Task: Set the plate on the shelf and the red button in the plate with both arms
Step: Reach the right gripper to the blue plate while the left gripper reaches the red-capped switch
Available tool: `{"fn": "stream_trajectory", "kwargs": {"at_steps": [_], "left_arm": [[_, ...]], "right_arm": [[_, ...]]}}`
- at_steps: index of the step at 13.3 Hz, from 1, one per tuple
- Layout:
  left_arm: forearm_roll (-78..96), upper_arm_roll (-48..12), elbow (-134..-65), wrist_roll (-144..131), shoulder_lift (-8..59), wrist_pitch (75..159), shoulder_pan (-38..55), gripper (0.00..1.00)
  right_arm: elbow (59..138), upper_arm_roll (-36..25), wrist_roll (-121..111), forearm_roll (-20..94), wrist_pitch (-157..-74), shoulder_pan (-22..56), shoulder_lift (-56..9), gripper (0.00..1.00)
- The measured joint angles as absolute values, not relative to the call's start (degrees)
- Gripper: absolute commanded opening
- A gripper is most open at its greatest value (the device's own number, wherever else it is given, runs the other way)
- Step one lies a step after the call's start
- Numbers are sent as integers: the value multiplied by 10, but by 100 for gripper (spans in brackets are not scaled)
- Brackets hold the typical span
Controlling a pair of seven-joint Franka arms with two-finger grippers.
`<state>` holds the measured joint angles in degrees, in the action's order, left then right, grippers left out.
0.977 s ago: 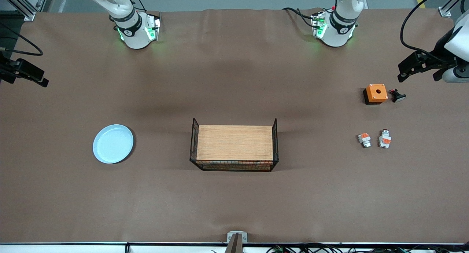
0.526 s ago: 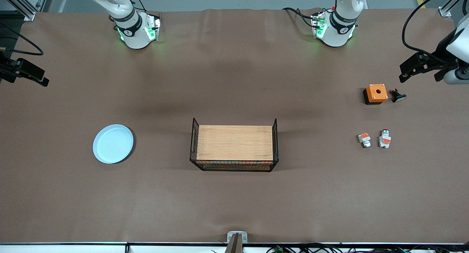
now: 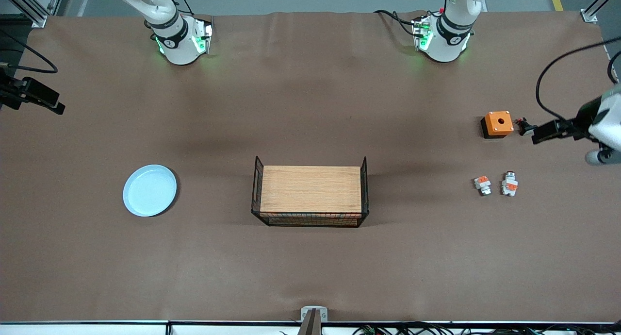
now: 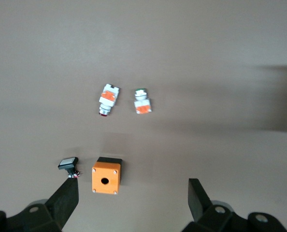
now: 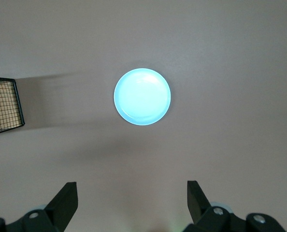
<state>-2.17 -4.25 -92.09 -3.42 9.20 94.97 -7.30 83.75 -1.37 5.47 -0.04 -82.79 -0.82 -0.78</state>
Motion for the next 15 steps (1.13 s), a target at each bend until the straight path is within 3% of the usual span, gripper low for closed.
{"fn": "stream_trajectory", "kwargs": {"at_steps": [6, 10, 15], "left_arm": [[-22, -42, -936, 20, 190, 1022, -147, 100], [-22, -42, -946, 36, 255, 1101, -164, 100], [-22, -42, -947, 103, 343, 1185, -182, 95]], "right_arm": [[842, -16, 55, -1, -821, -10, -27, 100], [851, -19, 33, -5, -829, -32, -107, 100], [916, -20, -4, -6, -985, -49, -176, 100]]}}
